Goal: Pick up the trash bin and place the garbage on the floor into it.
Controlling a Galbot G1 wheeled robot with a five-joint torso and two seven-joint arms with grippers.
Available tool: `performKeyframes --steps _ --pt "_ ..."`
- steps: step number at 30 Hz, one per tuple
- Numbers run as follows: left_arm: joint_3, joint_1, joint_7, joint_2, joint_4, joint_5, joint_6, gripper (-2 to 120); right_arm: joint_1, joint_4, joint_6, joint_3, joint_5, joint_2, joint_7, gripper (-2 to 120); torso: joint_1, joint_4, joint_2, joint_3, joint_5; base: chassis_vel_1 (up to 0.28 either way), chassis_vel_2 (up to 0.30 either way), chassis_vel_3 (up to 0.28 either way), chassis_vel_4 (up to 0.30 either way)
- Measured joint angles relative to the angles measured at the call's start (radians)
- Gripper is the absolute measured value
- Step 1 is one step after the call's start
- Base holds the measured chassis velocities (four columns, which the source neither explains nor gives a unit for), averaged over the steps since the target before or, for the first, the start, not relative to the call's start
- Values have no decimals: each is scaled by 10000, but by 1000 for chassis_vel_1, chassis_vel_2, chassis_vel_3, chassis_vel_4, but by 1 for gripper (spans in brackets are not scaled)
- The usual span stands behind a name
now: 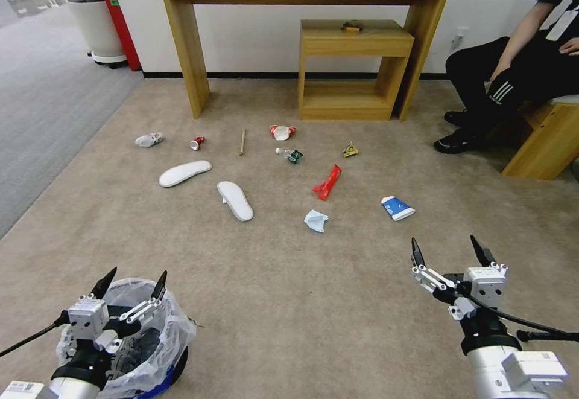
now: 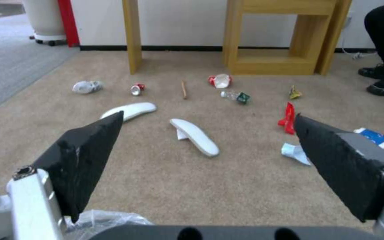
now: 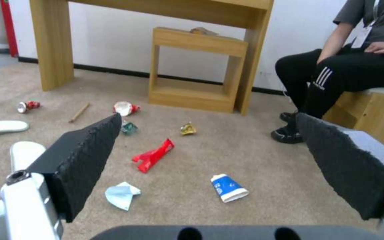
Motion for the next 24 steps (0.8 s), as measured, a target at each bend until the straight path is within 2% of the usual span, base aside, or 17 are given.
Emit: performKeyframes --steps 15,19,22,23,24 --pt "-456 -155 34 265 276 -481 381 100 128 -83 -221 -38 25 -17 124 100 0 0 -1 0 0 0 0 0 0" --pt "-737 -350 -90 566 547 -854 938 100 131 -113 -238 -29 41 -23 123 100 0 1 0 0 -1 0 0 0 0" --pt "-1342 -770 -158 1282 1193 -1304 1755 100 129 -163 -272 -28 64 -24 118 100 0 1 0 0 -4 0 0 0 0" --pt "-1342 -770 -158 1282 1193 -1304 1755 100 129 -163 -272 -28 64 -24 118 100 0 1 0 0 -4 0 0 0 0" --pt "-1569 -909 -212 1575 1452 -1414 1976 100 124 -180 -292 -24 88 -26 117 100 1 -1 0 1 -5 0 0 0 0"
